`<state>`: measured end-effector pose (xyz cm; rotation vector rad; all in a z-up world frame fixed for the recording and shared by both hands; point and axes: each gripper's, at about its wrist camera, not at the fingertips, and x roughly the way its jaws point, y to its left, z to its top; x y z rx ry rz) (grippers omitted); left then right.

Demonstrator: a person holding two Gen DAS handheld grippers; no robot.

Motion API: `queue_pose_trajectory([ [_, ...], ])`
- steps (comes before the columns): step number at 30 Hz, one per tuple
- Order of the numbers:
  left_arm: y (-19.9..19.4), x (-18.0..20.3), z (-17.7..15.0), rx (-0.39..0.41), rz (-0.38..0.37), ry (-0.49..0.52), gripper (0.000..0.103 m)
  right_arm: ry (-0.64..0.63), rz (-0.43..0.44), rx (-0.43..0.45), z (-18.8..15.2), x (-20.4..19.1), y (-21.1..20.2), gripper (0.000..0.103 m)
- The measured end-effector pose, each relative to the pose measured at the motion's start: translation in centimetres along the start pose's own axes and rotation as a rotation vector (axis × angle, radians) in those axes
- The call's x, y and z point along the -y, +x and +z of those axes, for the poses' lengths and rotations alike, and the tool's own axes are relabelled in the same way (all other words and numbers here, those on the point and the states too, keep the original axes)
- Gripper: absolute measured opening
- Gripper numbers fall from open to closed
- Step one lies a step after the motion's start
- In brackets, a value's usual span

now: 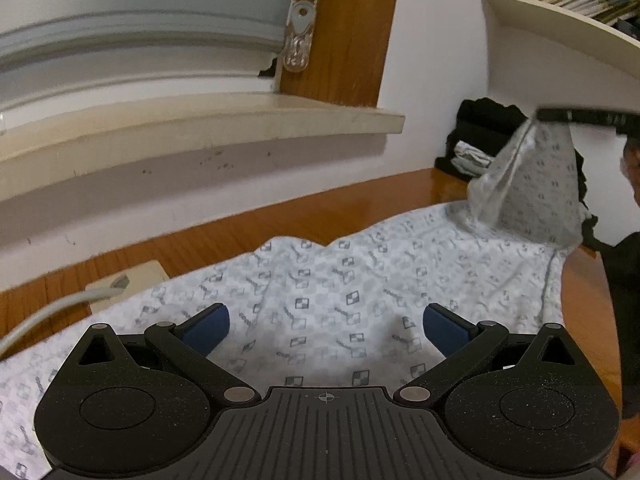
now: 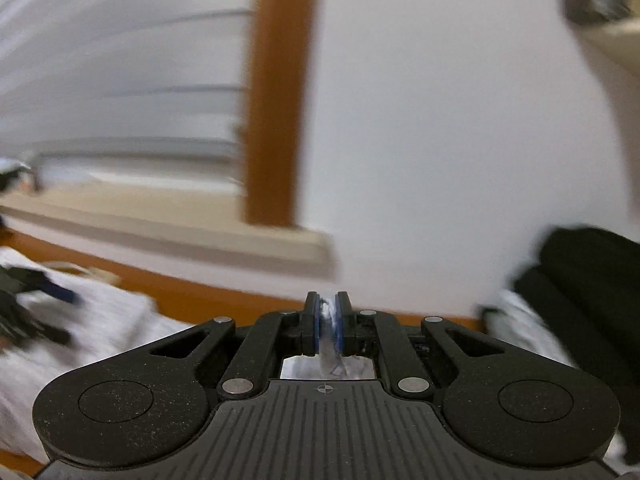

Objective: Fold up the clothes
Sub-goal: 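Grasp the garment end beside the clothes stack with the right gripper and lift it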

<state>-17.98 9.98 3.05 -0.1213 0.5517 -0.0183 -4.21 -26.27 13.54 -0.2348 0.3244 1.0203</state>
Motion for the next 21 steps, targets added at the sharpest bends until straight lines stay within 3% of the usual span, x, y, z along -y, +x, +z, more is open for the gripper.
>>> queue_pose_trajectory([
  [4,-0.2,0.3,0.0,0.008,0.009,0.022,0.102,0.017,0.183,0.055,1.2,-4.3,0.3,0.009],
  [10,-0.1,0.5,0.0,-0.009,-0.013,0.026,0.102,-0.059,0.243,-0.044,-2.0,-8.5,2.8,0.009],
  [12,0.1,0.7,-0.1,-0.021,-0.026,0.036,0.093,-0.051,0.243,-0.058,-2.8,-8.5,3.0,0.01],
  [14,0.3,0.8,-0.1,-0.041,-0.021,0.042,0.049,-0.041,0.237,-0.061,-3.0,-8.3,2.9,0.01],
  [18,0.4,0.7,0.3,-0.07,-0.072,-0.001,0.046,-0.04,0.215,-0.051,-2.7,-7.9,3.0,0.01],
  [21,0.5,2.9,1.4,-0.067,-0.046,0.04,0.048,-0.035,0.2,-0.021,-2.1,-7.3,2.5,0.01],
])
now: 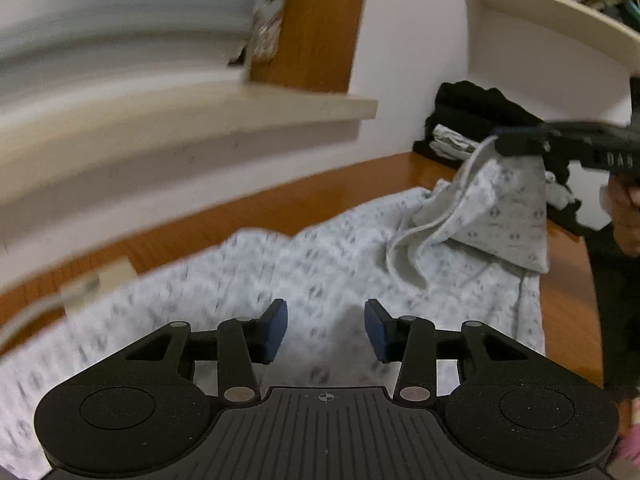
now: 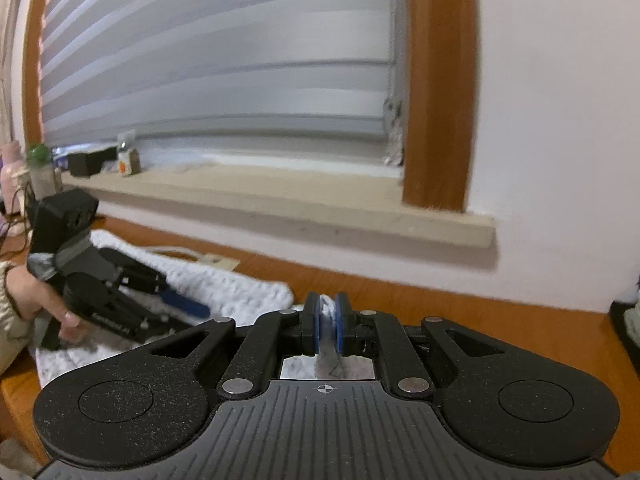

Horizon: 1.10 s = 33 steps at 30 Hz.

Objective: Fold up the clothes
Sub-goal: 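Grasp the garment end beside the clothes stack with the right gripper and lift it, then grasp the lifted garment edge with the left gripper while the right gripper holds its end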

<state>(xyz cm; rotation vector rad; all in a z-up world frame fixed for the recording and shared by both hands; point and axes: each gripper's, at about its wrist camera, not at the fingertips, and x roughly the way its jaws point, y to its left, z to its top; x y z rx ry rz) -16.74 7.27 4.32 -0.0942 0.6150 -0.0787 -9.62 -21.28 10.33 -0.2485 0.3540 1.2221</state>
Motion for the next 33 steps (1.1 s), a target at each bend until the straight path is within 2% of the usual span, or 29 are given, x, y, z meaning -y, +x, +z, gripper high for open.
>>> queue_pose_trajectory([
  [4,2.3,2.4,1.4,-0.032,-0.024,-0.012,0.069,0.006,-0.009,0.053,1.0,0.8,-1.0,0.01],
  [6,3.7,3.4,1.9,-0.041,-0.035,-0.018,0.072,0.009,-0.009,0.082,1.6,0.9,-1.4,0.01],
  [8,4.7,4.5,2.5,-0.039,-0.053,-0.015,0.083,0.008,-0.009,0.107,2.3,1.0,-2.0,0.01],
  [11,6.1,6.0,3.6,-0.025,-0.035,0.06,0.084,0.007,-0.001,0.137,3.0,1.0,-2.8,0.009],
  [12,6.6,6.3,4.0,-0.019,-0.013,0.081,0.082,0.006,0.001,0.144,3.1,1.1,-3.1,0.01],
  [13,7.0,6.3,4.4,-0.019,-0.018,0.087,0.074,0.005,0.002,0.15,3.3,1.1,-3.3,0.01],
  [14,7.4,6.2,4.9,-0.023,-0.031,0.088,0.055,0.005,0.002,0.154,3.3,1.1,-3.6,0.01],
  [15,7.8,6.0,5.4,-0.026,-0.045,0.09,0.041,0.006,0.0,0.159,3.4,1.2,-3.8,0.01],
  [16,7.8,5.8,5.9,-0.023,-0.053,0.091,0.02,0.006,-0.002,0.161,3.5,1.3,-3.9,0.01],
  [17,7.3,5.4,6.5,-0.006,-0.048,0.097,0.012,0.006,-0.003,0.162,3.5,1.3,-4.1,0.01],
  [19,6.0,4.5,7.7,0.031,-0.031,0.11,0.005,0.014,0.0,0.166,3.6,1.5,-4.4,0.01],
  [26,-3.9,0.9,12.1,0.185,0.072,0.123,0.004,0.015,0.093,0.207,6.5,-0.9,-4.6,0.009],
  [29,-9.4,-0.7,12.7,0.249,0.126,0.127,0.004,0.004,0.173,0.234,8.7,-3.9,-4.2,0.009],
  [33,-16.5,-3.1,12.3,0.296,0.172,0.108,0.004,-0.044,0.285,0.262,11.6,-9.3,-3.5,0.009],
])
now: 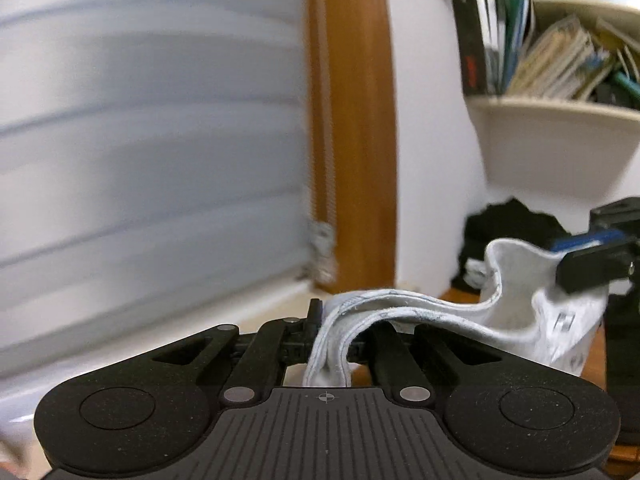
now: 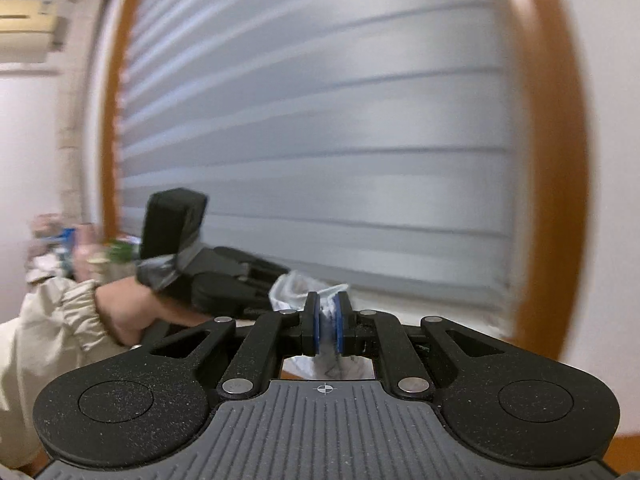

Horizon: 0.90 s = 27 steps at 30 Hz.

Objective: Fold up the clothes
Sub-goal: 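Grasp the lifted garment edge with the left gripper while the right gripper holds its end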

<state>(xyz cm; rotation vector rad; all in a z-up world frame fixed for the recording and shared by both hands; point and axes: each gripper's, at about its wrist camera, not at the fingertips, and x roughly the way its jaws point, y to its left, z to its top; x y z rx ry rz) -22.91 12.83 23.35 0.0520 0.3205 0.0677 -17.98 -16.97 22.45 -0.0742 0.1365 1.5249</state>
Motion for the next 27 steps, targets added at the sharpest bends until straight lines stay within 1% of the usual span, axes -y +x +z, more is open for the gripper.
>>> queue_pose_trajectory([
  [5,-7.5,-2.9,0.7,0.037,0.068,-0.003,0.004,-0.063,0.13,0.047,3.0,-6.4,3.6,0.009],
  [7,-10.2,-3.7,1.3,0.058,0.089,-0.02,0.004,-0.091,0.151,0.079,4.1,-8.4,4.4,0.009],
  [11,-13.3,-4.8,2.5,0.074,0.142,-0.009,0.004,-0.086,0.188,0.131,6.4,-10.0,5.3,0.009],
  [14,-14.7,-6.2,1.9,0.069,0.167,-0.023,0.004,-0.06,0.209,0.147,7.6,-10.4,5.8,0.009],
  [15,-15.1,-6.9,1.4,0.06,0.173,-0.033,0.004,-0.063,0.216,0.143,7.8,-10.8,6.2,0.009],
  [18,-15.5,-8.9,-1.6,0.014,0.188,-0.057,0.004,-0.087,0.238,0.108,7.6,-11.7,7.2,0.009],
  [21,-15.6,-11.1,-5.3,-0.033,0.194,-0.101,0.004,-0.101,0.266,0.049,6.0,-12.9,9.1,0.009],
  [24,-15.2,-12.7,-8.8,-0.087,0.206,-0.112,0.005,-0.107,0.292,-0.017,4.0,-14.4,11.6,0.009],
  [26,-15.1,-13.6,-11.0,-0.121,0.231,-0.111,0.015,-0.099,0.312,-0.054,2.6,-15.3,13.3,0.009],
  [27,-15.1,-14.2,-12.0,-0.137,0.246,-0.12,0.017,-0.093,0.322,-0.075,1.8,-15.8,14.2,0.009],
])
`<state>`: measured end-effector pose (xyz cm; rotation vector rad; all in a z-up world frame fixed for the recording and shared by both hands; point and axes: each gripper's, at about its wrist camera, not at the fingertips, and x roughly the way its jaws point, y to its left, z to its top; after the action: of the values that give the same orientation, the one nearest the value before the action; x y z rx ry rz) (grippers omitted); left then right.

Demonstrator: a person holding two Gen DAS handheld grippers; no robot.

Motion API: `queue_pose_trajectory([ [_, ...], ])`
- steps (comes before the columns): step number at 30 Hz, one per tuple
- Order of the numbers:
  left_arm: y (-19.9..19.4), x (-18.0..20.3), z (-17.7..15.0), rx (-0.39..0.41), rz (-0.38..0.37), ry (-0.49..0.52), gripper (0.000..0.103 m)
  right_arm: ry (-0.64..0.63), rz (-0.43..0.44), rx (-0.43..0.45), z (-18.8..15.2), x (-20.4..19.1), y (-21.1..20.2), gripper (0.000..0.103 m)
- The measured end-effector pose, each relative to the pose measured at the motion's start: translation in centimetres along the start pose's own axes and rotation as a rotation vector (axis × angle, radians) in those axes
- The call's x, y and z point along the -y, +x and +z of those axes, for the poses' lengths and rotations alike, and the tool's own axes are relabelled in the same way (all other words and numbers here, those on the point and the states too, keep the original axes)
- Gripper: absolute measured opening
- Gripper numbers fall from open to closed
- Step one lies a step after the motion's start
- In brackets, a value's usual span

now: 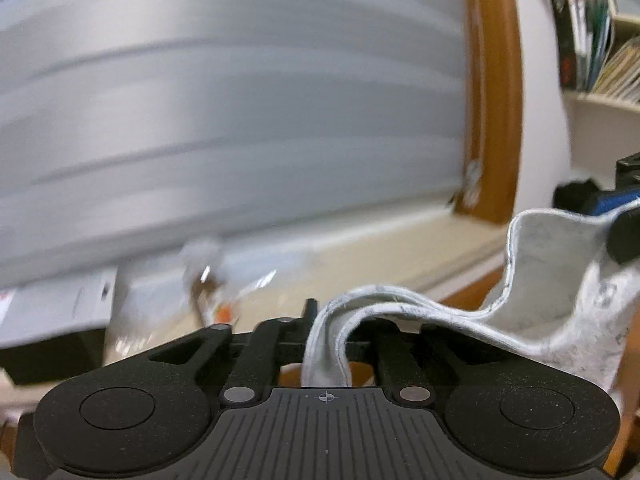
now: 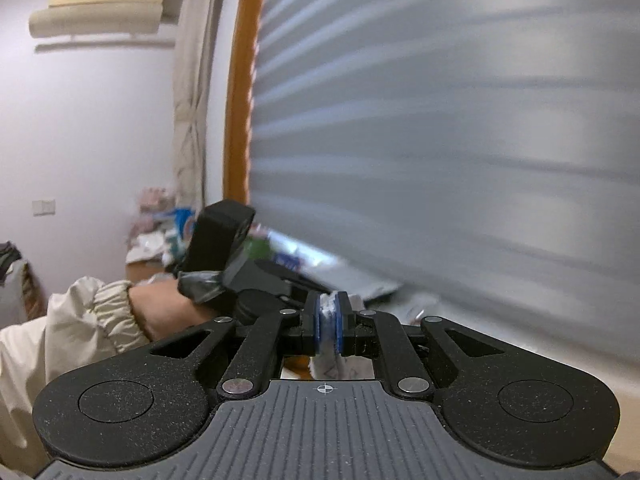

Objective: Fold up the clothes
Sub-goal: 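Grasp the lifted garment edge with the left gripper while the right gripper holds its end, then open both grippers and release the white printed garment onto the desk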

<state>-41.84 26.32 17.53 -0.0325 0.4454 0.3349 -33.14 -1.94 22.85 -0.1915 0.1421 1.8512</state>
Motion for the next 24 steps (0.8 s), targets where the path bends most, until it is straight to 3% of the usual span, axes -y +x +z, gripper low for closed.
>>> queue_pose_trajectory([
  [3,0.7,-2.7,-2.9,-0.052,0.056,-0.063,0.022,0.032,0.039,-0.063,-2.3,-1.2,3.7,0.009],
  [4,1.0,-3.5,-3.8,-0.07,0.079,-0.086,0.03,0.046,0.064,-0.09,-3.3,-1.7,5.1,0.01],
  [8,1.0,-6.1,-6.6,-0.127,0.213,-0.134,0.033,0.067,0.144,-0.203,-7.0,-3.8,9.3,0.024],
  [9,0.8,-6.4,-7.0,-0.132,0.231,-0.138,0.033,0.067,0.16,-0.23,-7.9,-4.4,10.2,0.033],
  [12,-0.3,-6.7,-7.5,-0.114,0.235,-0.153,0.041,0.045,0.164,-0.231,-8.4,-4.1,9.0,0.038],
  [18,-0.4,-4.0,-5.7,-0.091,0.197,-0.131,0.046,0.014,-0.037,-0.24,-9.7,1.8,2.2,0.042],
  [24,1.3,1.6,-4.6,-0.107,0.09,-0.073,0.054,0.091,-0.275,-0.403,-15.3,9.3,-6.6,0.042],
])
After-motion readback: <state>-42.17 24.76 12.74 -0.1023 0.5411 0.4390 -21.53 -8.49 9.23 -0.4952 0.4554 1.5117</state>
